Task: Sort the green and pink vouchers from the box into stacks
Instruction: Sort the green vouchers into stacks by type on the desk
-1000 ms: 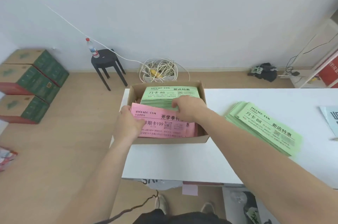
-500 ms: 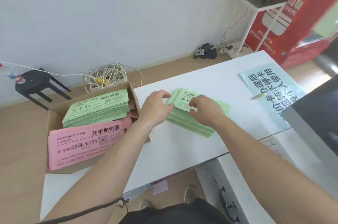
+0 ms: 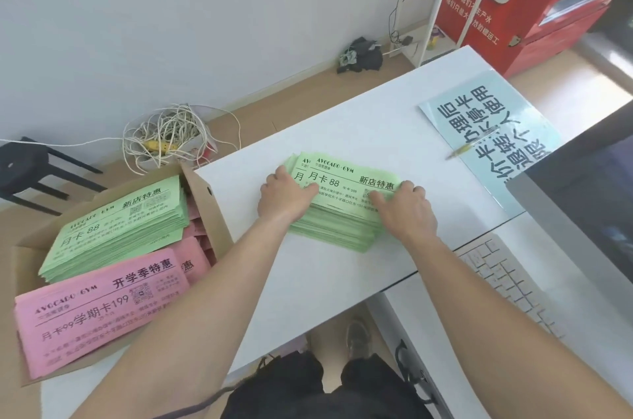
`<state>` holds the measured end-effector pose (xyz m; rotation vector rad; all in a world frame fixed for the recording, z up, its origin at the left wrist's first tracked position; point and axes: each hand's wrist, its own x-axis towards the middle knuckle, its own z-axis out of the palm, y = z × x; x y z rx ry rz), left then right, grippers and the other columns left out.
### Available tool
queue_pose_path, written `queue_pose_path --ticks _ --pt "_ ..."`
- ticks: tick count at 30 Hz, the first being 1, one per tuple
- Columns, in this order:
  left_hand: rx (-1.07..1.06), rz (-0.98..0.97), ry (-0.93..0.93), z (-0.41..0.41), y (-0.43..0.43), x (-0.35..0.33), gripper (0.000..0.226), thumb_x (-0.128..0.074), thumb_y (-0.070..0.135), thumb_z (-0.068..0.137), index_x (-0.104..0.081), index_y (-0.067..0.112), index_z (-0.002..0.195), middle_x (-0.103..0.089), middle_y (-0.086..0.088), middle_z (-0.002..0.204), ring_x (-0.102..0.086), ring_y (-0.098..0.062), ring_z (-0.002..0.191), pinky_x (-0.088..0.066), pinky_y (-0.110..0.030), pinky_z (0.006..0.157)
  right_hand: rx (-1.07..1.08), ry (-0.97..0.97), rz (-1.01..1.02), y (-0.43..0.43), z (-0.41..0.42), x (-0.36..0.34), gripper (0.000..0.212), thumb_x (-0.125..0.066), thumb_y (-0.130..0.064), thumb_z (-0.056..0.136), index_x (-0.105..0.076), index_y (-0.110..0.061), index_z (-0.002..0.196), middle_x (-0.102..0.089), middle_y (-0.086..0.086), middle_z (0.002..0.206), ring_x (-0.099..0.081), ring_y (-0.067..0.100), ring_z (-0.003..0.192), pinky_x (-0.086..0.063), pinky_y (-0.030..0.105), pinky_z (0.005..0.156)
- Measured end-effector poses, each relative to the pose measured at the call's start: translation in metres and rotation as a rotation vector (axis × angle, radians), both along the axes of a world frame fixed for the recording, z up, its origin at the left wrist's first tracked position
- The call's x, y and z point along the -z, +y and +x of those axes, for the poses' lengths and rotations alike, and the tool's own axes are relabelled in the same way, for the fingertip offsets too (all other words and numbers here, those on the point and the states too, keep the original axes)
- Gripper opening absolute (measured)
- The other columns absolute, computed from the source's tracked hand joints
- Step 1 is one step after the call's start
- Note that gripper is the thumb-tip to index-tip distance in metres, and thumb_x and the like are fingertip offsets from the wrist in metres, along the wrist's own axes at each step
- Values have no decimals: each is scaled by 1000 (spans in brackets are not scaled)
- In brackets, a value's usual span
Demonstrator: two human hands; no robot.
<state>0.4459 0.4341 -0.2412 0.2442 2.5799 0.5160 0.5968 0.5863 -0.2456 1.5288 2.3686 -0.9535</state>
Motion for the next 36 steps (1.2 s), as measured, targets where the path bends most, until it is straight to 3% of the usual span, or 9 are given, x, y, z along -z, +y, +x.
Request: queue_pose_path --ticks 4,8,13,18,20,23,26,32,36 --pt "-38 79 17 -2 -7 4 90 -72 48 83 -29 8 150 -45 -14 143 -43 -36 131 -37 -42 104 15 96 -80 -9 -1 0 68 -65 -53 88 -42 -10 136 -51 11 130 -53 33 122 -43 43 94" --pt "-210 177 -143 -17 -12 2 92 -80 44 79 -32 6 147 -47 -14 145 -48 -33 132 -42 -39 104 163 178 -208 -11 -4 -2 80 -73 -47 84 -35 -13 145 -55 9 132 -55 30 121 -47 41 98" --pt "-239 164 -280 -22 -20 3 85 -89 48 62 -51 4 123 -65 -5 117 -65 -26 104 -52 -34 85 262 185 -247 -15 -4 0 88 -83 -36 77 -30 -7 140 -58 5 117 -59 28 106 -51 40 92" --pt "-156 155 -317 -15 -29 3 49 -89 33 67 -71 9 105 -74 -5 101 -70 -21 89 -56 -31 83 309 165 -322 -12 7 1 84 -94 -39 63 -46 -4 123 -61 4 109 -61 24 100 -52 35 83" --pt "-130 106 -337 -10 -34 0 58 -88 38 57 -71 11 106 -73 -6 106 -69 -22 96 -56 -33 88 309 188 -386 -14 11 3 88 -95 -44 45 -60 -8 117 -71 1 103 -69 20 94 -57 35 84" --pt "-70 19 -352 -3 -40 -6 84 -79 49 37 -67 14 113 -66 -8 117 -64 -23 104 -53 -31 90 270 205 -437 -13 16 5 51 -96 -28 59 -72 -11 100 -76 2 94 -72 19 86 -58 34 80" --pt "-26 -56 -333 2 -45 -4 107 -84 54 31 -57 12 126 -60 -9 125 -60 -25 111 -51 -36 97 238 190 -450 -12 17 3 48 -97 -24 63 -70 -9 99 -74 3 93 -69 18 83 -53 31 73" --pt "-12 -75 -252 17 -51 -11 84 -90 34 68 -45 7 134 -44 -14 133 -52 -24 105 -45 -32 93 165 168 -487 -10 20 0 45 -97 -14 61 -74 -5 98 -76 5 93 -72 20 82 -57 31 72" --pt "-8 -22 -281 22 -53 -10 97 -86 46 40 -51 8 122 -64 -9 120 -61 -27 108 -51 -39 97 117 183 -480 -11 24 1 40 -95 -12 64 -74 -9 97 -76 4 96 -72 20 85 -58 35 81"
